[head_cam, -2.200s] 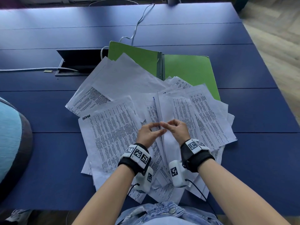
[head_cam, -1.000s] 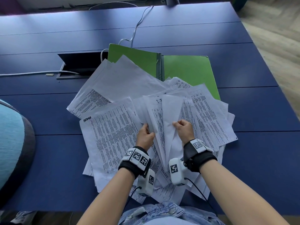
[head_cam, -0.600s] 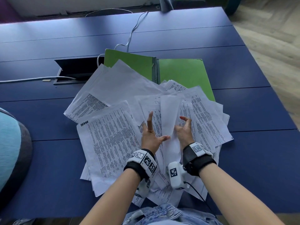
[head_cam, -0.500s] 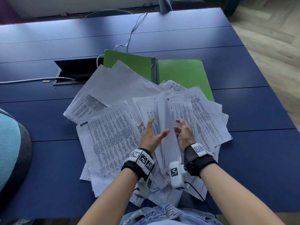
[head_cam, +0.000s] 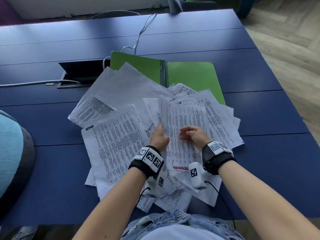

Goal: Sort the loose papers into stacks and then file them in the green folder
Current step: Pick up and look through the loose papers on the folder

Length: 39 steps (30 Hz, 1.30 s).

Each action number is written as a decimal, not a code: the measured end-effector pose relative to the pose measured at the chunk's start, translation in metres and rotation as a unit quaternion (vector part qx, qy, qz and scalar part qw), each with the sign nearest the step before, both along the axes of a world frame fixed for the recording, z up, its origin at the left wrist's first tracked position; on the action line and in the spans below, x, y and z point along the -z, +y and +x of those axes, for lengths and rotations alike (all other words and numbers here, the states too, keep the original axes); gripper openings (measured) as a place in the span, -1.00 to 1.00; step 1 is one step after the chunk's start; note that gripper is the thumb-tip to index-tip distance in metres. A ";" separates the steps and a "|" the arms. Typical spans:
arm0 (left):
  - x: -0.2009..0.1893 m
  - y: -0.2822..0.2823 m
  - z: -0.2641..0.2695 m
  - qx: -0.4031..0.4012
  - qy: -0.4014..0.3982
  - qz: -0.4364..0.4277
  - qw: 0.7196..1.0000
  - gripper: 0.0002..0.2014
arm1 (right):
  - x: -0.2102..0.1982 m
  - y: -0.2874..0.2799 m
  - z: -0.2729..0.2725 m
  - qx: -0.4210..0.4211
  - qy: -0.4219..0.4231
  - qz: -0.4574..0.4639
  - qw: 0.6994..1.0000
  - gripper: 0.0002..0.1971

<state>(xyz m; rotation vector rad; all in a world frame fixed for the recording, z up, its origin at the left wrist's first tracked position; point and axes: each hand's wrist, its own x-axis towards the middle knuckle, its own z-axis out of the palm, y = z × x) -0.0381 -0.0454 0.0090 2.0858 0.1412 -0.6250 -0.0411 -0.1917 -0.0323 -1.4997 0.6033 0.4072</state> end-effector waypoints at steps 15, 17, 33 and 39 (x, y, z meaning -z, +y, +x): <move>-0.064 0.065 0.007 -0.162 -0.109 -0.191 0.962 -0.17 | -0.051 -0.003 0.010 0.071 -0.193 -0.069 0.976 -0.75; -0.079 0.063 0.011 -0.163 -0.186 -0.151 0.957 -0.38 | -0.075 0.006 0.015 0.083 -0.272 -0.152 0.947 -0.86; -0.084 0.042 -0.006 -0.269 -0.245 -0.264 0.893 -0.62 | -0.100 0.014 -0.009 0.138 -0.370 -0.121 0.911 -0.87; -0.120 0.049 -0.004 -0.273 -0.359 -0.305 0.838 -0.81 | -0.135 0.011 -0.003 0.159 -0.460 -0.099 0.868 -0.87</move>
